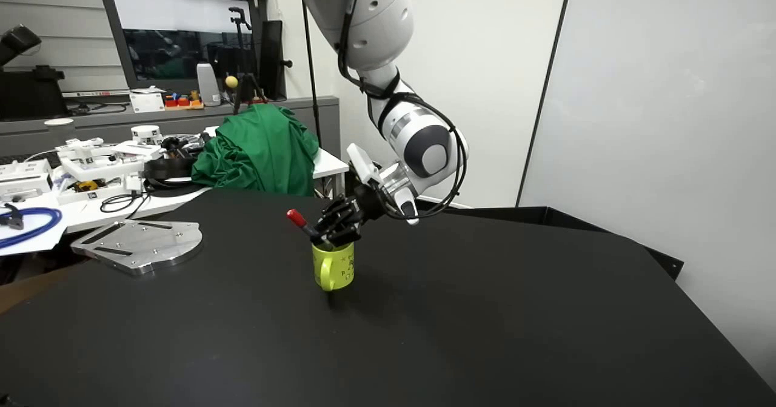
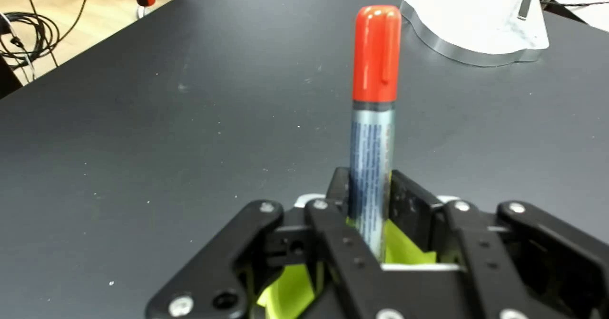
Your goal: Put the marker in the mug
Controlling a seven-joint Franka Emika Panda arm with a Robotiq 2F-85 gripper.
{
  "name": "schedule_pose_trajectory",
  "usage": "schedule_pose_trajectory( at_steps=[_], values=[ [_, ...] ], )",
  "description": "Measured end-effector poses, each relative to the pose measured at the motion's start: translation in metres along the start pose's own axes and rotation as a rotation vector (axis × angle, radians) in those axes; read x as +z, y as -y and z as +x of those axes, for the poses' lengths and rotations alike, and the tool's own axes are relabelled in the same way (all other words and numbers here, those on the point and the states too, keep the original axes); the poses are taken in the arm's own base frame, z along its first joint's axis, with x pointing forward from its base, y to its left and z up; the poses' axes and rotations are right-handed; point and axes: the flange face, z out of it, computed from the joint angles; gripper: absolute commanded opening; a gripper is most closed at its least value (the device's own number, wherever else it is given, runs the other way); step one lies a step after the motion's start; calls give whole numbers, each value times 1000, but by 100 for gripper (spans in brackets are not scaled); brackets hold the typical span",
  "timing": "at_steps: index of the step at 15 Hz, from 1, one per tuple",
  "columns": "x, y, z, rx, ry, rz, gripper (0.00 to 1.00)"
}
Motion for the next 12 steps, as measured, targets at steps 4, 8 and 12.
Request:
schedule_pose_trajectory(
  at_steps=[4, 8, 12],
  values=[
    [3, -9, 9, 22, 17, 16, 56],
    [-8, -3, 5, 7, 12, 29, 84],
    [-31, 11, -11, -30, -7, 41, 100]
  ],
)
